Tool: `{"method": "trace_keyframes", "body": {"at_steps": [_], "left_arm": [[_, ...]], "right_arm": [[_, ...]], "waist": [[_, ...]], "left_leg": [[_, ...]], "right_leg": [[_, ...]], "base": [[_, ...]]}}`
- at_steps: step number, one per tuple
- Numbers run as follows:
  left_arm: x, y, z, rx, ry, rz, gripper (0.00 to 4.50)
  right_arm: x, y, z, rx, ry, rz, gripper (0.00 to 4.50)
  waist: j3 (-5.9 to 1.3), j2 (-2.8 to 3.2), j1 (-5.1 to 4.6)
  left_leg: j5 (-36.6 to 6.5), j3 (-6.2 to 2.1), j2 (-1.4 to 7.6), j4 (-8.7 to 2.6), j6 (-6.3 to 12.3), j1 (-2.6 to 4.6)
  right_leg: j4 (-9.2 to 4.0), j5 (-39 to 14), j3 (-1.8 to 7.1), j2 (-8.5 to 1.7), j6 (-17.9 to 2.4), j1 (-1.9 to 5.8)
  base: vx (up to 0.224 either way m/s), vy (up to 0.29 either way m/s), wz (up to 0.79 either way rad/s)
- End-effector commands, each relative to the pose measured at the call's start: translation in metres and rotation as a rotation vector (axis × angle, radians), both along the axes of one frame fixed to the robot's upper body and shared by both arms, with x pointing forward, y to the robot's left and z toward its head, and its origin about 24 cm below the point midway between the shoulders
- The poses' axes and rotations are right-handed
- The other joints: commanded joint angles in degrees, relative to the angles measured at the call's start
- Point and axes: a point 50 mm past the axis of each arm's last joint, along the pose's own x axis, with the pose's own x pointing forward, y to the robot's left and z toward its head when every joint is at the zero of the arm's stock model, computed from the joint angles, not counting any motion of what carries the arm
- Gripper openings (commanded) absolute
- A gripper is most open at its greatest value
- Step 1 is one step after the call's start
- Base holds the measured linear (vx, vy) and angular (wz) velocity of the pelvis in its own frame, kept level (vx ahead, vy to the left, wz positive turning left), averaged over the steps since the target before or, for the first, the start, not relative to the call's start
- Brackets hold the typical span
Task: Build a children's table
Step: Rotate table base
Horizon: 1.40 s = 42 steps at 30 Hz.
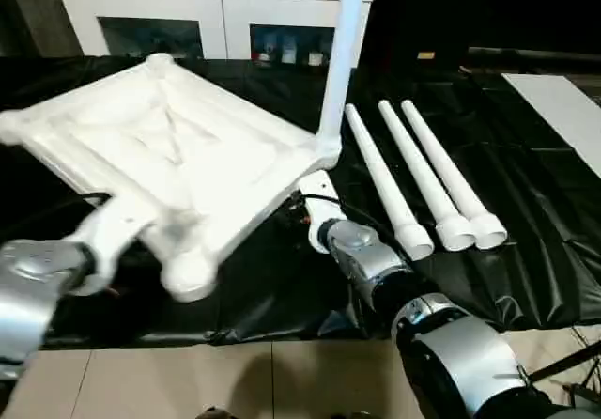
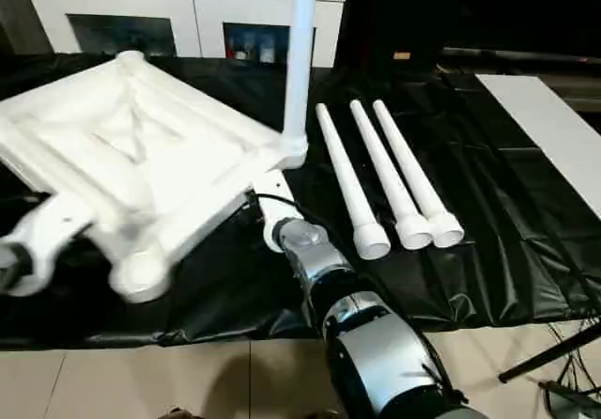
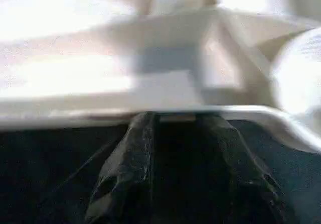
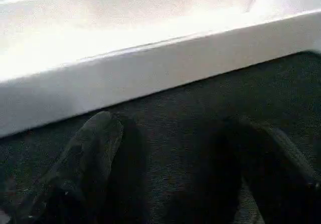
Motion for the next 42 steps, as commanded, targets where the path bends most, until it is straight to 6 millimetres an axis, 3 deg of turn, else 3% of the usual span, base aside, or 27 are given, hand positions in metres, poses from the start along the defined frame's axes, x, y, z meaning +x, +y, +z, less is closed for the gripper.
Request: {"method": "trace_keyframes", "body": {"at_steps": [1,6,9,13,14,18,19,22,23,26,27,28,29,30,31,32,33,34,37,39,40,42], "left_arm": [[0.002,-0.019,0.001,-0.038,-0.005,-0.061,1.55],[0.008,-0.041,-0.007,-0.069,-0.027,-0.086,1.55],[0.022,-0.059,-0.015,-0.109,-0.073,-0.052,1.55],[0.039,-0.063,-0.025,-0.092,-0.114,0.000,1.55],[0.044,-0.063,-0.027,-0.091,-0.124,0.016,1.55],[0.059,-0.062,-0.029,-0.048,-0.190,0.070,1.55],[0.063,-0.063,-0.028,-0.050,-0.221,0.084,1.55],[0.076,-0.072,-0.027,-0.115,-0.307,0.099,1.55],[0.081,-0.078,-0.026,-0.166,-0.359,0.095,1.55],[0.088,-0.083,-0.022,-0.229,-0.454,0.101,1.55],[0.091,-0.083,-0.020,-0.282,-0.526,0.140,1.55],[0.091,-0.083,-0.020,-0.282,-0.526,0.140,1.55],[0.090,-0.082,-0.019,-0.291,-0.554,0.158,1.55],[0.088,-0.080,-0.017,-0.303,-0.568,0.179,1.55],[0.085,-0.079,-0.016,-0.317,-0.583,0.204,1.55],[0.083,-0.077,-0.014,-0.332,-0.596,0.222,1.55],[0.082,-0.076,-0.013,-0.341,-0.609,0.233,1.55],[0.075,-0.074,-0.011,-0.386,-0.621,0.279,1.55],[0.052,-0.070,0.002,-0.482,-0.721,0.348,1.55],[0.038,-0.074,0.008,-0.506,-0.769,0.344,1.55],[0.035,-0.076,0.009,-0.510,-0.781,0.344,1.55],[0.031,-0.080,0.010,-0.515,-0.764,0.333,1.60]], "right_arm": [[-0.005,0.021,0.005,0.053,-0.003,0.082,3.76],[-0.010,0.031,0.008,0.110,-0.010,0.157,3.76],[-0.005,0.030,0.016,0.147,-0.053,0.157,3.76],[0.008,0.013,0.031,0.167,-0.129,0.102,3.76],[0.012,0.006,0.036,0.173,-0.155,0.093,3.76],[0.018,-0.018,0.050,0.173,-0.246,0.103,3.76],[0.017,-0.026,0.053,0.181,-0.266,0.096,3.76],[0.011,-0.053,0.061,0.157,-0.338,0.055,3.76],[0.007,-0.065,0.064,0.136,-0.363,0.015,3.76],[0.003,-0.080,0.064,0.118,-0.374,-0.061,3.76],[-0.004,-0.094,0.063,0.122,-0.367,-0.147,3.76],[-0.004,-0.094,0.063,0.122,-0.367,-0.147,3.76],[-0.013,-0.101,0.062,0.131,-0.361,-0.174,3.76],[-0.017,-0.102,0.061,0.132,-0.360,-0.176,3.76],[-0.022,-0.104,0.061,0.131,-0.360,-0.179,3.76],[-0.025,-0.104,0.061,0.123,-0.365,-0.180,3.76],[-0.028,-0.105,0.061,0.115,-0.366,-0.181,3.76],[-0.034,-0.107,0.062,0.108,-0.360,-0.191,3.76],[-0.047,-0.111,0.065,0.081,-0.345,-0.236,3.76],[-0.051,-0.114,0.068,0.081,-0.330,-0.267,3.76],[-0.050,-0.115,0.068,0.081,-0.324,-0.284,3.76],[-0.046,-0.118,0.066,0.071,-0.292,-0.310,3.94]], "waist": [[-3.46,1.93,-0.29],[-3.38,1.83,-0.36],[-3.26,1.91,-0.42],[-3.27,1.88,-0.55],[-3.29,2.15,-0.60],[-3.22,1.91,-0.66],[-3.33,2.32,-0.46],[-3.75,2.19,0.05],[-3.95,2.27,0.58],[-4.05,2.11,0.62],[-4.01,2.71,0.76],[-4.06,2.46,0.78],[-4.20,2.62,0.63],[-4.10,2.96,0.68],[-4.02,2.58,0.42],[-4.11,2.91,0.23],[-4.21,2.75,-0.08],[-4.29,3.27,-0.11],[-4.28,3.04,-0.42],[-3.91,3.20,-0.56],[-3.76,2.55,-0.60],[-3.29,3.00,-0.55]], "left_leg": [[-22.0,-0.36,0.98,-4.78,-3.79,1.24],[-23.2,-0.46,0.92,-4.65,-3.33,1.14],[-24.6,-0.52,0.83,-4.54,-3.21,1.31],[-26.5,-0.93,0.71,-4.59,-3.02,1.19],[-26.7,-0.98,0.67,-4.57,-3.01,1.23],[-25.8,-0.87,0.55,-4.42,-1.83,1.14],[-25.3,-0.74,0.59,-4.41,-1.74,1.43],[-22.3,-0.73,0.57,-4.34,-1.60,1.14],[-19.8,-0.66,0.62,-4.34,-1.52,0.99],[-17.3,-0.59,0.33,-4.24,-1.11,0.39],[-17.2,-0.55,0.37,-4.25,-1.06,0.49],[-17.4,-0.45,0.46,-4.14,-0.99,0.71],[-16.4,-0.70,0.47,-4.23,-0.94,0.34],[-16.5,-0.69,0.64,-4.29,-0.83,0.36],[-16.4,-0.64,0.71,-4.33,-0.75,0.23],[-16.0,-0.72,0.75,-4.36,-0.57,0.02],[-15.5,-0.69,0.52,-4.25,-0.13,-0.16],[-15.1,-0.55,0.72,-4.10,0.10,0.20],[-11.8,-0.43,1.02,-4.06,1.60,-0.22],[-14.8,-0.24,0.98,-4.21,2.08,0.03],[-16.3,-0.11,0.98,-4.22,2.08,0.15],[-21.4,-0.31,0.86,-4.39,0.57,0.80]], "right_leg": [[-3.21,-15.8,2.38,-2.72,-11.2,2.02],[-3.61,-18.9,2.38,-2.76,-10.5,1.91],[-4.09,-21.8,2.31,-2.68,-9.9,1.68],[-4.56,-25.4,1.93,-2.79,-8.3,1.81],[-4.64,-25.8,1.90,-2.76,-8.1,1.76],[-5.20,-27.2,1.77,-2.56,-6.7,1.68],[-5.30,-25.8,1.87,-2.43,-6.8,1.54],[-4.74,-21.9,1.96,-2.35,-7.3,2.03],[-4.42,-18.1,2.06,-2.25,-8.0,2.23],[-4.35,-14.7,2.04,-2.19,-8.8,2.76],[-4.39,-14.1,2.08,-2.24,-8.9,2.78],[-4.44,-13.7,2.10,-2.22,-8.9,2.64],[-3.85,-12.1,2.06,-2.25,-9.4,3.12],[-3.85,-11.7,2.03,-2.33,-9.4,3.01],[-3.79,-11.0,2.06,-2.20,-9.4,3.24],[-3.76,-10.3,2.00,-2.33,-9.8,3.43],[-3.67,-10.5,1.93,-2.31,-10.2,3.59],[-3.69,-9.8,2.07,-2.34,-10.7,3.39],[-3.55,-5.6,2.04,-2.25,-12.2,3.64],[-4.21,-11.2,1.95,-2.09,-11.4,3.07],[-4.61,-13.9,1.96,-2.07,-10.6,2.84],[-5.42,-23.2,1.92,-2.00,-7.2,1.98]], "base": [[0.000,0.000,0.00],[0.000,0.000,0.00],[0.000,0.000,0.00],[0.000,0.000,0.00],[0.000,0.000,0.00],[0.000,0.000,0.00],[0.000,0.000,0.00],[0.000,0.000,0.00],[0.000,0.000,0.00],[0.000,0.000,0.00],[0.000,0.000,0.00],[0.000,0.000,0.00],[0.000,0.000,0.00],[0.000,0.000,0.00],[0.000,0.000,0.00],[0.000,0.000,0.00],[0.000,0.000,0.00],[0.000,0.000,0.00],[0.000,0.000,0.00],[0.000,0.000,0.00],[0.000,0.000,0.00],[0.000,0.000,0.00]]}}
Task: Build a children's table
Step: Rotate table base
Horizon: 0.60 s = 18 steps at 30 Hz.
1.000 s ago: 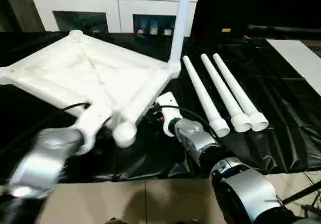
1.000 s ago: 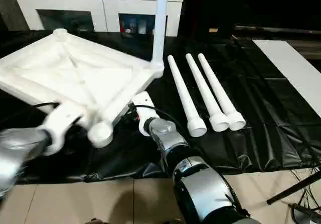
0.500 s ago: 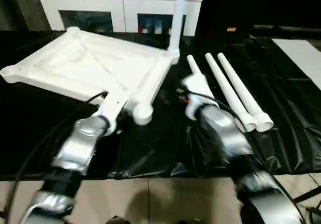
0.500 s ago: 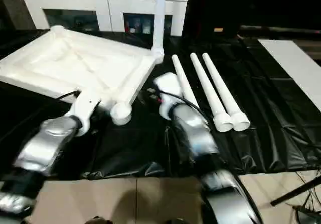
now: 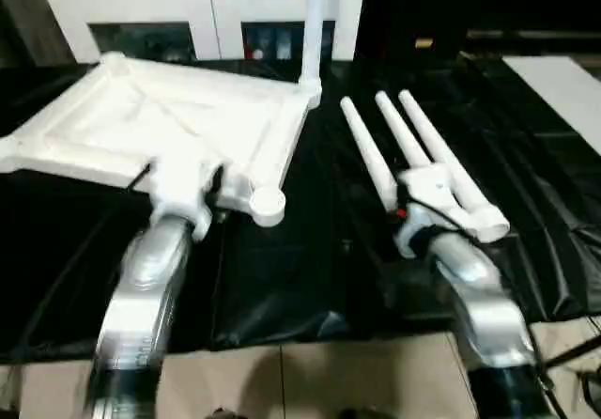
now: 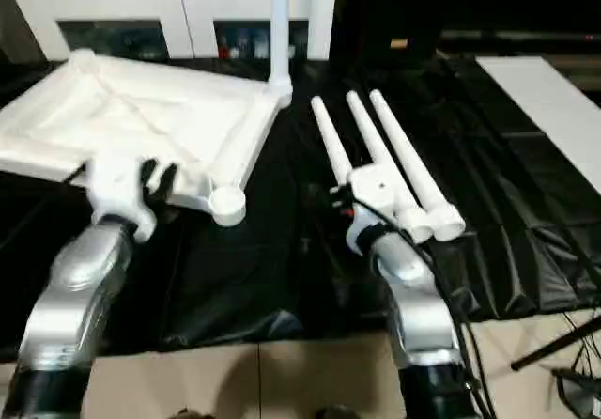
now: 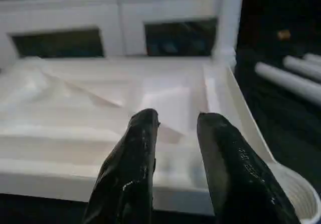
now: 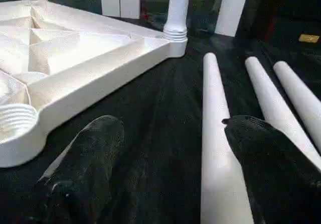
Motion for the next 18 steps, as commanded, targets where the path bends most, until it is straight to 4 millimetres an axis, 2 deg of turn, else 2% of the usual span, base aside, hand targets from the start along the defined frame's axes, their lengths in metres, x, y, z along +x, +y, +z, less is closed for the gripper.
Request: {"method": "trace_keyframes", "body": {"at_steps": [1,2,3,4,5,6,7,9,10,12,13,15,18], "left_arm": [[-0.003,-0.010,0.003,0.016,0.024,-0.062,1.60],[-0.003,-0.011,0.003,0.033,0.035,-0.083,1.60],[-0.003,-0.011,0.003,0.033,0.035,-0.083,1.60],[-0.002,-0.015,-0.001,0.089,0.078,-0.136,1.62],[-0.003,-0.017,-0.003,0.126,0.110,-0.167,1.62],[-0.002,-0.019,-0.005,0.162,0.142,-0.204,1.62],[-0.003,-0.022,-0.004,0.208,0.169,-0.275,1.62],[-0.003,-0.026,-0.003,0.256,0.188,-0.362,1.62],[-0.004,-0.029,0.000,0.289,0.221,-0.454,1.62],[-0.006,-0.032,0.003,0.274,0.255,-0.525,1.62],[-0.006,-0.033,0.004,0.259,0.269,-0.539,1.62],[-0.006,-0.034,0.006,0.267,0.270,-0.574,1.62],[-0.004,-0.037,0.012,0.302,0.277,-0.624,1.62]], "right_arm": [[0.009,-0.007,0.001,0.010,0.038,-0.043,3.94],[0.011,-0.008,0.002,0.020,0.050,-0.051,3.94],[0.011,-0.008,0.002,0.020,0.050,-0.051,3.94],[0.018,-0.011,0.000,-0.003,0.097,-0.072,4.07],[0.022,-0.014,-0.001,-0.021,0.135,-0.089,4.28],[0.028,-0.016,-0.002,-0.028,0.183,-0.095,4.28],[0.039,-0.020,0.000,-0.028,0.230,-0.110,4.32],[0.050,-0.022,0.004,-0.009,0.267,-0.114,4.42],[0.062,-0.026,0.009,-0.033,0.296,-0.118,4.42],[0.070,-0.026,0.012,-0.070,0.333,-0.082,4.42],[0.072,-0.025,0.013,-0.073,0.349,-0.060,4.42],[0.075,-0.024,0.013,-0.084,0.376,-0.034,4.42],[0.080,-0.019,0.008,-0.080,0.472,0.035,4.42]], "waist": [[-3.39,-0.46,-0.11],[-3.26,0.09,0.03],[-3.17,0.09,-0.05],[-3.15,-0.05,-0.02],[-3.20,0.09,-0.24],[-3.23,0.18,-0.26],[-3.38,0.04,-0.38],[-3.51,0.15,-0.41],[-3.59,0.14,-0.36],[-3.65,0.07,-0.35],[-3.76,0.13,-0.29],[-3.84,0.02,-0.20],[-4.01,0.07,-0.18]], "left_leg": [[-22.0,0.07,0.78,-4.24,0.36,1.38],[-22.8,-0.20,0.62,-4.33,-0.18,1.38],[-23.2,-0.28,0.52,-4.31,-0.57,1.43],[-23.3,-0.28,0.52,-4.33,-0.75,1.48],[-23.0,-0.54,0.39,-4.46,-1.18,1.19],[-22.9,-0.59,0.39,-4.49,-1.40,1.14],[-22.7,-0.62,0.31,-4.31,-1.84,1.34],[-22.0,-0.49,0.19,-4.09,-1.97,1.26],[-21.6,-0.41,0.15,-3.96,-2.02,1.42],[-20.4,-0.21,0.17,-3.86,-2.12,1.19],[-20.2,-0.20,0.20,-3.73,-2.23,1.38],[-18.5,-0.09,0.18,-3.59,-1.83,1.00],[-17.2,-0.03,0.22,-3.38,-1.58,0.82]], "right_leg": [[-5.26,-24.3,2.02,-2.07,-6.9,1.82],[-5.19,-26.7,1.99,-2.20,-5.7,1.72],[-5.53,-28.6,1.92,-2.18,-4.2,1.53],[-5.63,-29.1,1.92,-2.14,-3.5,1.43],[-5.38,-28.9,1.88,-2.13,-3.1,1.67],[-5.32,-28.7,1.83,-2.10,-2.9,1.74],[-5.10,-27.7,1.82,-2.11,-3.2,1.62],[-4.92,-26.1,1.90,-2.33,-4.4,1.65],[-4.81,-25.5,1.86,-2.36,-5.1,1.66],[-4.58,-23.5,1.89,-2.43,-6.3,1.88],[-4.28,-22.9,1.88,-2.48,-7.0,1.84],[-3.99,-20.9,1.95,-2.56,-8.3,2.21],[-3.46,-18.3,2.00,-2.52,-10.2,2.41]], "base": [[0.000,0.000,0.00],[0.000,0.000,0.00],[0.000,0.000,0.00],[0.000,0.000,0.00],[0.000,0.000,0.00],[0.000,0.000,0.00],[0.000,0.000,0.00],[0.000,0.000,0.00],[0.000,0.000,0.00],[0.000,0.000,0.00],[0.000,0.000,0.00],[0.000,0.000,0.00],[0.000,0.000,0.00]]}}
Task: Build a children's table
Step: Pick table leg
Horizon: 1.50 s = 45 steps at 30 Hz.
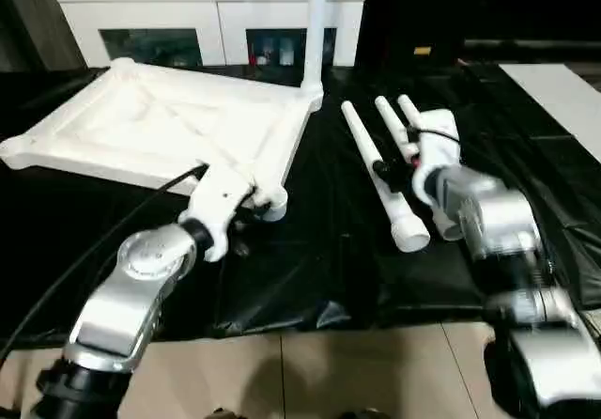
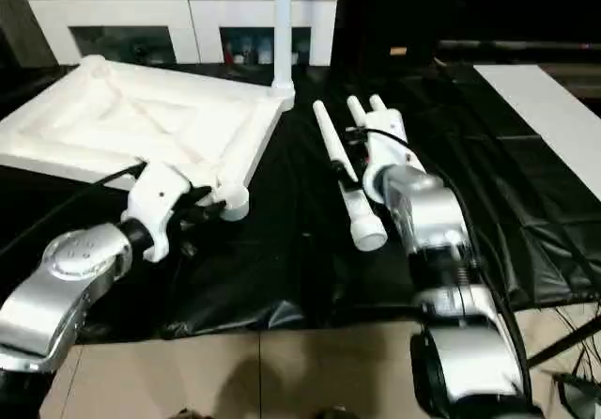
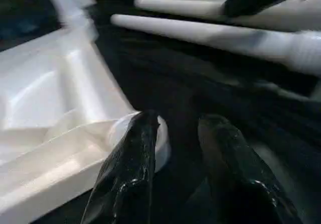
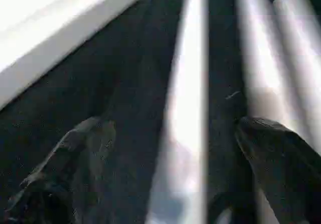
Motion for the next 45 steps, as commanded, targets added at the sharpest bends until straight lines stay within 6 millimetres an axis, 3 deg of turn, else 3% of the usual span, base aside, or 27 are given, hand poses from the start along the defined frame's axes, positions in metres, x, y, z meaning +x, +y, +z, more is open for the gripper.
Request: {"method": "trace_keyframes", "body": {"at_steps": [1,3,4,9,16,25,26,39,45], "left_arm": [[0.001,-0.003,0.006,0.009,0.000,-0.034,1.62],[0.002,-0.004,0.009,0.015,0.004,-0.035,1.62],[0.002,-0.004,0.010,0.015,0.008,-0.038,1.62],[-0.007,-0.005,0.011,0.029,0.057,-0.106,1.62],[-0.018,-0.007,0.012,0.063,0.091,-0.189,1.62],[-0.016,-0.006,0.014,0.078,0.090,-0.191,1.62],[-0.016,-0.005,0.015,0.079,0.090,-0.191,1.62],[-0.017,-0.006,0.017,0.068,0.085,-0.189,1.62],[-0.017,-0.006,0.018,0.072,0.083,-0.187,1.62]], "right_arm": [[0.000,0.002,-0.006,0.017,0.077,0.034,4.42],[0.002,0.004,-0.009,0.023,0.109,0.052,4.42],[0.002,0.004,-0.011,0.011,0.125,0.051,4.42],[0.004,-0.001,-0.019,-0.095,0.195,0.009,4.42],[0.007,-0.005,-0.018,-0.176,0.211,-0.003,4.42],[0.002,-0.015,-0.031,-0.198,0.279,-0.030,4.25],[0.002,-0.016,-0.031,-0.197,0.281,-0.033,3.96],[0.001,-0.017,-0.037,-0.163,0.297,-0.048,2.95],[0.001,-0.020,-0.038,-0.140,0.291,-0.082,2.22]], "waist": [[-3.94,0.15,0.11],[-4.21,0.02,0.27],[-4.32,-0.35,0.28],[-4.36,-0.25,0.38],[-3.93,-0.21,0.43],[-3.95,-0.27,0.39],[-3.98,-0.27,0.41],[-4.10,-0.20,0.41],[-4.13,-0.19,0.33]], "left_leg": [[-17.0,0.04,0.30,-3.90,-1.43,0.69],[-14.2,0.13,0.36,-3.68,-1.09,0.52],[-12.4,0.20,0.46,-3.64,-0.77,0.43],[-11.1,0.32,0.56,-3.46,-0.87,0.62],[-15.5,0.32,0.56,-3.58,-1.91,0.82],[-15.7,0.24,0.52,-3.52,-2.13,0.67],[-15.7,0.24,0.51,-3.49,-2.14,0.67],[-14.8,0.23,0.52,-3.40,-1.82,0.52],[-14.7,0.25,0.50,-3.36,-1.78,0.51]], "right_leg": [[-4.20,-18.0,1.97,-2.41,-10.3,2.57],[-3.64,-14.6,1.99,-2.52,-11.6,2.98],[-3.42,-12.4,2.01,-2.49,-12.2,3.09],[-2.82,-10.5,1.96,-2.52,-13.8,2.96],[-3.40,-16.3,2.01,-2.51,-12.1,2.70],[-3.44,-17.5,1.96,-2.51,-11.4,2.73],[-3.45,-17.5,1.96,-2.53,-11.4,2.75],[-3.11,-15.7,1.90,-2.48,-12.2,2.86],[-3.06,-15.1,1.88,-2.44,-12.3,2.89]], "base": [[0.000,0.000,0.00],[0.000,0.000,0.00],[0.000,0.000,0.00],[0.000,0.000,0.00],[0.000,0.000,0.00],[0.000,0.000,0.00],[0.000,0.000,0.00],[0.000,0.000,0.00],[0.000,0.000,0.00]]}}
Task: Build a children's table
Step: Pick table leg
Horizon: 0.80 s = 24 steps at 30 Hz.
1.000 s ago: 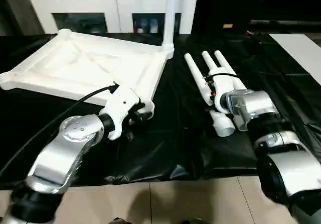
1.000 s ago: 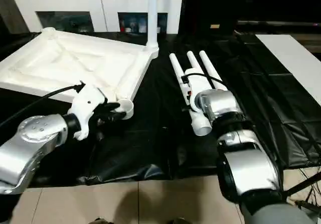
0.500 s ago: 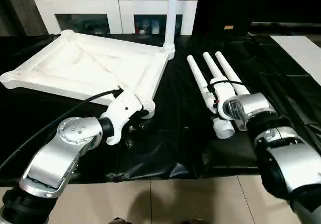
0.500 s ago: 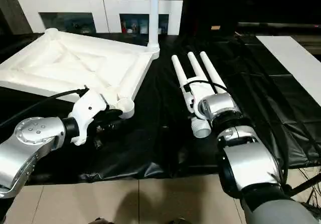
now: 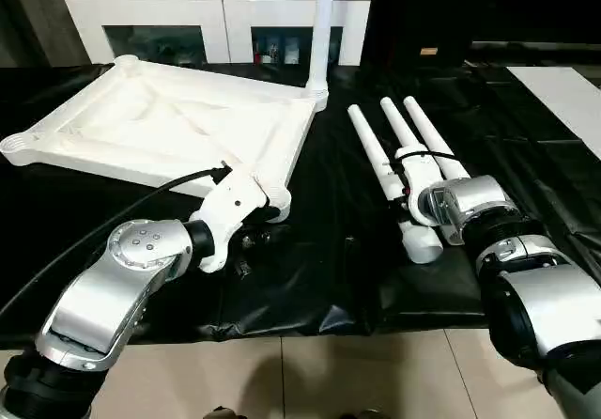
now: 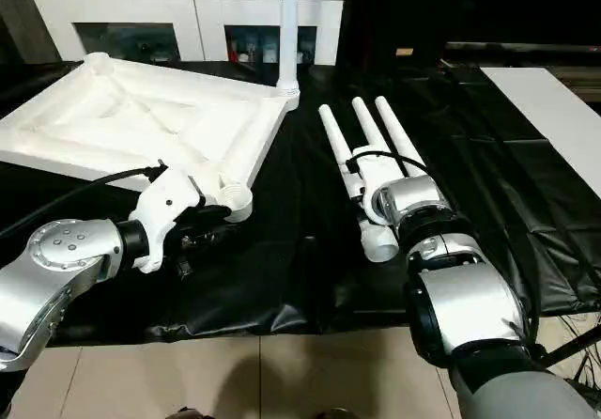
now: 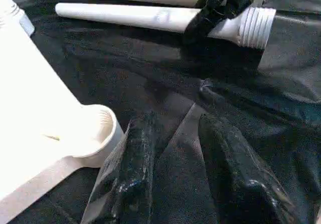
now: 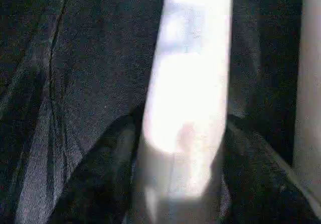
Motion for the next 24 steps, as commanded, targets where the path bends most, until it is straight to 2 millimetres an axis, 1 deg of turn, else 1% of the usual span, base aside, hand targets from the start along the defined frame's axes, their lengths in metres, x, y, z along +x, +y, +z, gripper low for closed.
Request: {"method": "trace_keyframes", "body": {"at_steps": [1,3,4,5,6,8,9,10,11,13,14,15,16,17,18,19,20,21,22,23,24], "left_arm": [[0.000,-0.003,0.005,0.006,-0.025,-0.008,1.62],[0.001,-0.002,0.005,0.004,-0.026,-0.001,1.62],[0.002,-0.002,0.005,0.002,-0.024,0.002,1.79],[0.003,-0.002,0.006,-0.011,-0.024,0.014,1.96],[0.004,-0.002,0.007,-0.024,-0.022,0.024,1.96],[0.006,-0.002,0.012,-0.057,-0.028,0.039,1.96],[0.008,-0.002,0.015,-0.075,-0.039,0.049,2.02],[0.009,-0.002,0.016,-0.085,-0.045,0.055,2.02],[0.009,-0.002,0.017,-0.088,-0.047,0.056,2.35],[0.012,-0.001,0.020,-0.108,-0.061,0.082,2.33],[0.017,-0.001,0.025,-0.148,-0.084,0.113,2.36],[0.017,-0.001,0.025,-0.148,-0.084,0.113,2.50],[0.020,-0.001,0.030,-0.184,-0.094,0.147,2.50],[0.029,-0.003,0.042,-0.320,-0.102,0.211,2.75],[0.029,-0.003,0.042,-0.320,-0.102,0.211,2.75],[0.031,-0.005,0.046,-0.371,-0.094,0.228,2.75],[0.034,-0.009,0.053,-0.465,-0.073,0.234,2.87],[0.036,-0.014,0.058,-0.528,-0.052,0.224,3.00],[0.037,-0.019,0.062,-0.599,-0.027,0.202,3.00],[0.037,-0.023,0.065,-0.639,-0.012,0.185,3.19],[0.037,-0.027,0.068,-0.679,0.006,0.155,3.19]], "right_arm": [[-0.001,-0.004,-0.002,0.016,0.005,-0.036,2.22],[-0.001,-0.006,-0.001,0.040,-0.003,-0.058,2.01],[0.000,-0.006,-0.001,0.049,-0.007,-0.067,1.97],[0.000,-0.008,0.000,0.083,-0.021,-0.092,1.89],[0.001,-0.010,0.001,0.111,-0.033,-0.121,1.89],[0.002,-0.015,0.005,0.141,-0.056,-0.157,1.85],[0.003,-0.017,0.008,0.150,-0.074,-0.161,1.84],[0.004,-0.018,0.010,0.155,-0.085,-0.164,1.84],[0.004,-0.018,0.011,0.156,-0.088,-0.165,1.83],[0.005,-0.018,0.017,0.191,-0.106,-0.165,1.83],[0.006,-0.020,0.027,0.219,-0.136,-0.156,1.83],[0.006,-0.020,0.027,0.219,-0.136,-0.156,1.83],[0.006,-0.020,0.036,0.270,-0.168,-0.139,1.83],[0.003,-0.016,0.059,0.423,-0.293,-0.048,1.83],[0.003,-0.016,0.059,0.423,-0.293,-0.048,1.83],[0.000,-0.013,0.069,0.498,-0.349,0.006,1.83],[-0.009,-0.008,0.085,0.643,-0.449,0.118,1.82],[-0.017,-0.007,0.093,0.744,-0.493,0.190,1.82],[-0.027,-0.005,0.097,0.836,-0.518,0.269,1.82],[-0.033,-0.005,0.099,0.886,-0.524,0.312,1.82],[-0.037,-0.005,0.097,0.903,-0.517,0.344,1.82]], "waist": [[-4.10,0.06,0.09],[-4.06,0.04,0.08],[-4.10,-0.10,0.09],[-4.06,0.01,0.09],[-4.09,-0.15,0.07],[-4.12,-0.07,0.09],[-4.17,-0.26,0.13],[-4.18,-0.29,0.16],[-4.29,-0.36,0.17],[-4.24,-0.40,0.16],[-4.16,-0.48,0.16],[-4.16,-0.48,0.16],[-4.35,-0.57,0.13],[-4.33,-0.69,0.42],[-4.37,-0.69,0.62],[-4.62,-0.66,0.71],[-4.43,-0.42,0.76],[-4.42,-0.57,1.01],[-4.68,-0.69,1.37],[-4.63,-0.84,1.68],[-4.59,-0.88,1.71]], "left_leg": [[-14.7,0.19,0.45,-3.76,-1.73,0.75],[-15.1,0.20,0.43,-3.75,-1.68,0.77],[-15.1,0.22,0.43,-3.72,-1.64,0.80],[-15.1,0.21,0.44,-3.73,-1.71,0.83],[-15.2,0.26,0.44,-3.68,-1.73,0.88],[-15.0,0.23,0.37,-3.66,-1.75,0.79],[-14.7,0.28,0.38,-3.61,-1.67,0.78],[-14.1,0.33,0.33,-3.57,-1.46,0.71],[-13.2,0.29,0.27,-3.53,-1.29,0.57],[-12.9,0.34,0.25,-3.53,-1.07,0.53],[-12.6,0.39,0.12,-3.49,-0.83,0.46],[-12.6,0.39,0.12,-3.49,-0.83,0.46],[-12.0,0.29,0.21,-3.47,-0.77,0.38],[-11.5,0.51,0.24,-3.42,-0.17,0.51],[-11.0,0.50,0.26,-3.32,0.05,0.53],[-10.5,0.33,0.40,-3.36,0.26,0.64],[-10.6,0.45,0.24,-3.43,0.94,0.40],[-10.7,0.55,0.31,-3.34,1.37,0.54],[-9.5,0.30,0.48,-3.35,2.42,0.56],[-8.8,0.37,0.47,-3.36,3.33,0.49],[-8.9,0.46,0.46,-3.33,3.51,0.56]], "right_leg": [[-3.52,-15.1,1.91,-2.42,-11.9,2.93],[-3.55,-15.6,1.89,-2.40,-11.9,2.89],[-3.57,-15.9,1.90,-2.43,-11.7,2.89],[-3.58,-16.1,1.91,-2.44,-11.6,2.86],[-3.62,-16.2,1.90,-2.40,-11.4,2.85],[-3.60,-16.2,1.84,-2.38,-11.3,2.90],[-3.58,-15.8,1.85,-2.36,-11.2,2.91],[-3.62,-15.2,1.86,-2.28,-11.1,2.96],[-3.41,-14.5,1.82,-2.30,-11.2,3.13],[-3.51,-14.3,1.82,-2.23,-11.0,3.12],[-3.63,-14.5,1.83,-2.10,-10.6,3.24],[-3.63,-14.5,1.83,-2.10,-10.6,3.24],[-3.46,-14.3,1.81,-2.21,-10.5,3.29],[-3.75,-12.9,2.02,-2.12,-9.7,3.54],[-3.74,-12.3,2.04,-2.14,-9.6,3.54],[-3.48,-11.8,1.93,-2.25,-10.0,3.50],[-3.69,-11.5,1.93,-2.14,-10.1,3.69],[-3.94,-11.2,2.03,-2.20,-9.8,3.69],[-3.55,-9.6,1.96,-2.30,-10.4,3.86],[-3.64,-9.4,1.86,-2.24,-11.5,3.70],[-3.80,-9.9,1.86,-2.20,-11.7,3.61]], "base": [[0.000,0.000,0.00],[0.000,0.000,0.00],[0.000,0.000,0.00],[0.000,0.000,0.00],[0.000,0.000,0.00],[0.000,0.000,0.00],[0.000,0.000,0.00],[0.000,0.000,0.00],[0.000,0.000,0.00],[0.000,0.000,0.00],[0.000,0.000,0.00],[0.000,0.000,0.00],[0.000,0.000,0.00],[0.000,0.000,0.00],[0.000,0.000,0.00],[0.000,0.000,0.00],[0.000,0.000,0.00],[0.000,0.000,0.00],[0.000,0.000,0.00],[0.000,0.000,0.00],[0.000,0.000,0.00]]}}
